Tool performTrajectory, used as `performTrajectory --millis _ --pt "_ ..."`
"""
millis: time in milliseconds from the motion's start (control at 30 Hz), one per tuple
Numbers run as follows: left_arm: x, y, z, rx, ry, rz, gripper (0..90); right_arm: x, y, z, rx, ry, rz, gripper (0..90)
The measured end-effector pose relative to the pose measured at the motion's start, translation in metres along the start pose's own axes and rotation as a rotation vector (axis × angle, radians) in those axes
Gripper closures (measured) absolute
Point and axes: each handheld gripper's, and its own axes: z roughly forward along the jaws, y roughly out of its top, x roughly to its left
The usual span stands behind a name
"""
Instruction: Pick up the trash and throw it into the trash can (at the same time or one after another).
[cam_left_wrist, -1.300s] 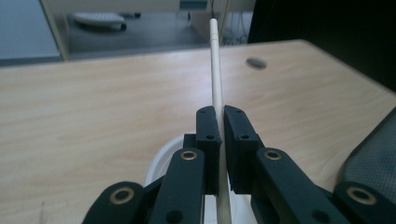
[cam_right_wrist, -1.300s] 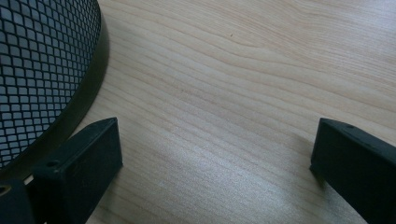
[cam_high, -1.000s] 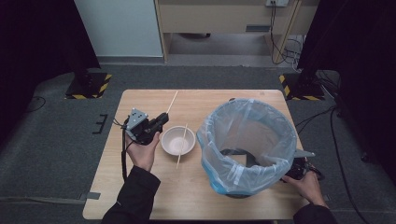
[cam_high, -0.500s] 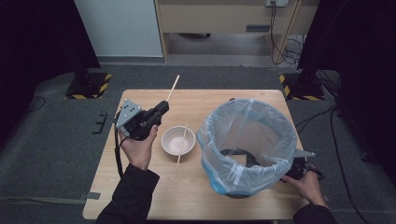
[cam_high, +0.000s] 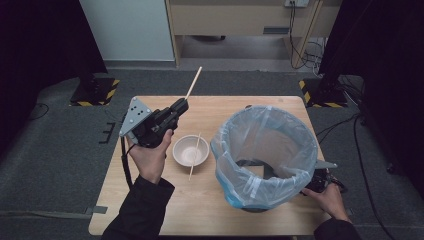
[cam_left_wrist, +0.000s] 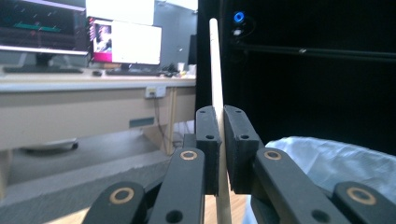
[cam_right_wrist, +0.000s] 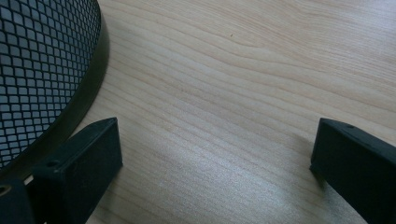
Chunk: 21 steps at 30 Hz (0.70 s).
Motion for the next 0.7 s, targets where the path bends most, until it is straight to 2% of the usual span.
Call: performTrajectory --millis 67,367,567,700 --pt "-0.005 0.006 0.003 -0.01 -0.021 0.015 84.9 0.0 0.0 0.0 0.0 0.0 0.0 2.2" --pt "-0.028 0.019 0.016 -0.024 -0.082 0.035 84.9 0.0 0.0 0.0 0.0 0.0 0.0 2.2" --pt "-0.044 0.021 0.028 -0.019 -0.128 0.045 84.8 0.0 0.0 0.0 0.0 0.001 0.0 2.2" --pt "-0.053 0.02 0.036 -0.015 -0.157 0.036 84.9 0.0 0.0 0.0 0.0 0.0 0.0 2.2"
